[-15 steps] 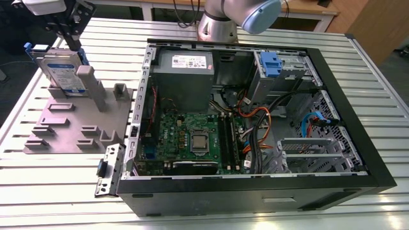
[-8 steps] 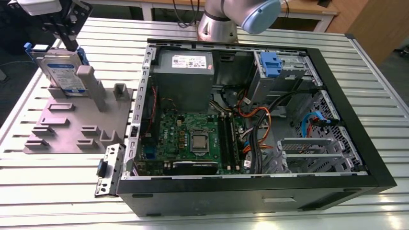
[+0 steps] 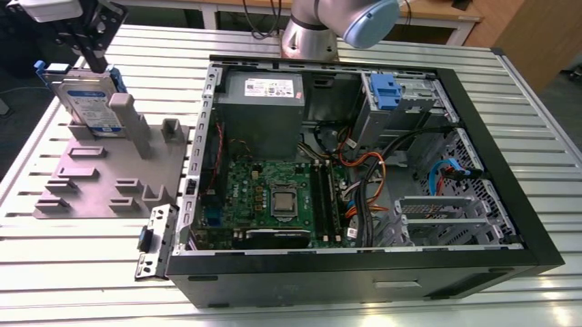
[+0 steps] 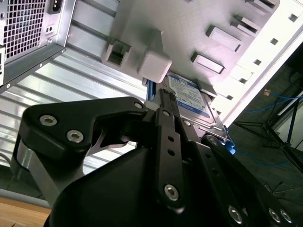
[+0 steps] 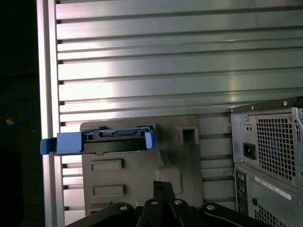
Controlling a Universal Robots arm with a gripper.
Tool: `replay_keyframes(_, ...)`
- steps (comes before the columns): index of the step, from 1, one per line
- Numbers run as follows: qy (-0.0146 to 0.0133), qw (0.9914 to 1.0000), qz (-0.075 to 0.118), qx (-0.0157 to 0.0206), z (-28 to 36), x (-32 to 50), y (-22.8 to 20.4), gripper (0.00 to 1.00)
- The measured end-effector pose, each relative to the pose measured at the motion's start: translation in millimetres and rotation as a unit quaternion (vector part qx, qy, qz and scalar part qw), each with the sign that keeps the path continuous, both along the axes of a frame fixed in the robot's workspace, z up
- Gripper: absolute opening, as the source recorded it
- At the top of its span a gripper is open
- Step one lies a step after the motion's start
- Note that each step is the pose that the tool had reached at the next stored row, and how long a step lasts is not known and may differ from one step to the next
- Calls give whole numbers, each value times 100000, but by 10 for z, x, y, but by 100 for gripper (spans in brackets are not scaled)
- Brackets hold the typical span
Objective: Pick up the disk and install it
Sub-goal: 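Reach for the disk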
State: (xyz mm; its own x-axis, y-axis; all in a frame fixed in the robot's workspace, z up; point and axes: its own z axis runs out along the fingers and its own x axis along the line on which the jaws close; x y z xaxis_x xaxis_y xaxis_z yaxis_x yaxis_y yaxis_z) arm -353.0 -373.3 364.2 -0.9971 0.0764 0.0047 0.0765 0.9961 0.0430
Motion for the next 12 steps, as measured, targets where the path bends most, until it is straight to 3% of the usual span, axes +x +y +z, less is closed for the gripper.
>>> replay_keyframes(12, 2, 100000, -2, -1, -1, -17, 0, 11)
